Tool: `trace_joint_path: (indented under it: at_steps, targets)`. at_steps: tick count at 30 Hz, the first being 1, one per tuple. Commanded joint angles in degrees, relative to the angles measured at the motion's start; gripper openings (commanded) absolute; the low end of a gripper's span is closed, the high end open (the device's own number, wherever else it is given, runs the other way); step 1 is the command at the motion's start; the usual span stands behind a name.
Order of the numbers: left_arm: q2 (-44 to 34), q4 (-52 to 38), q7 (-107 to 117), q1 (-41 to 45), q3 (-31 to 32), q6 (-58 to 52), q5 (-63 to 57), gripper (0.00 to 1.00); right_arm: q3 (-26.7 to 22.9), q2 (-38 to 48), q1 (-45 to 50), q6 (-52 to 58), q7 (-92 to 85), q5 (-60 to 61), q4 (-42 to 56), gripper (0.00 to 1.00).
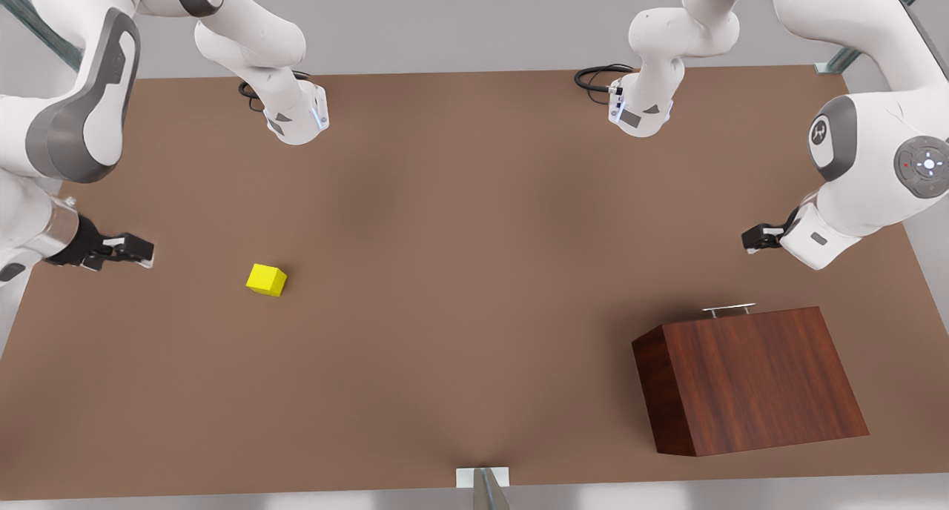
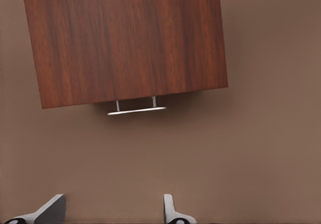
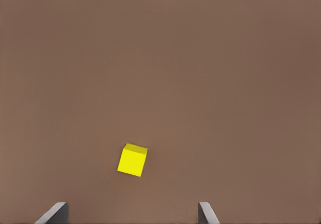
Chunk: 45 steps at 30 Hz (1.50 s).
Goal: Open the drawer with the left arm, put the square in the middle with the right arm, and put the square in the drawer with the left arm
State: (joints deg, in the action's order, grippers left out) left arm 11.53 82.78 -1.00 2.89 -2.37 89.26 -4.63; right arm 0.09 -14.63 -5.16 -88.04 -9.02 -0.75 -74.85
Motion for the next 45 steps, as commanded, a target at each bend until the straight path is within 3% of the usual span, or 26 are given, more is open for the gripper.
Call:
trace_joint_path:
  at_steps: [1, 2, 8, 9, 11, 15, 19, 22, 26, 35, 45]
  targets:
    - [-0.01, 0.01, 0.03, 0.01, 0.0, -0.05, -0.73, 1.0, 0.0, -0.22, 0.15, -0.46, -0.03, -0.21, -0.04, 1.0]
    - [-0.19, 0.27, 0.29, 0.01, 0.0, 0.56, -0.82, 1.0, 0.0, -0.83, 0.15, -0.91, -0.03, -0.21, 0.23, 1.0]
    - [-11.43, 23.73, 50.47, -0.08, -1.58, 24.11, -0.11, 1.0, 0.09, -3.3, 6.83, -7.31, 1.46, -0.04, -4.25, 1.0]
    - [-15.21, 32.96, 57.59, -0.17, -1.58, 34.83, -0.11, 1.0, 0.09, -3.65, 9.81, -9.95, 8.05, 0.32, -6.1, 1.0]
    - [-18.2, 41.05, 62.69, -1.05, -1.67, 43.98, -0.2, 1.0, 0.18, -2.68, 13.33, -10.93, 18.68, 0.32, -9.0, 1.0]
    - [-19.09, 50.9, 66.65, -2.72, -1.67, 58.31, -0.11, 1.0, 1.94, 6.99, 13.86, -17.78, 36.26, 0.58, -29.91, 1.0]
    - [-17.07, 51.51, 74.82, -2.72, -1.67, 59.1, -0.11, 1.0, 1.58, 8.57, 10.7, -23.22, 42.86, 0.75, -39.93, 1.0]
    - [-14.43, 51.51, 76.67, -2.72, -1.67, 62.35, -0.11, 1.0, 1.5, 11.03, 8.94, -36.76, 49.0, 0.93, -51.45, 1.0]
    - [-11.09, 51.42, 80.36, -2.98, -1.85, 65.87, -0.03, 1.0, 1.41, 7.78, 7.54, -48.1, 49.01, 0.84, -56.2, 1.0]
    - [-5.73, 50.9, 86.52, -3.51, -2.02, 70.79, -0.29, 1.0, -0.79, 1.19, 4.46, -62.25, 47.25, 0.67, -60.77, 1.0]
    - [-1.33, 49.23, 88.36, -3.51, -2.02, 73.95, -0.11, 1.0, -1.05, -1.1, 3.75, -64.01, 44.18, 0.58, -61.56, 1.0]
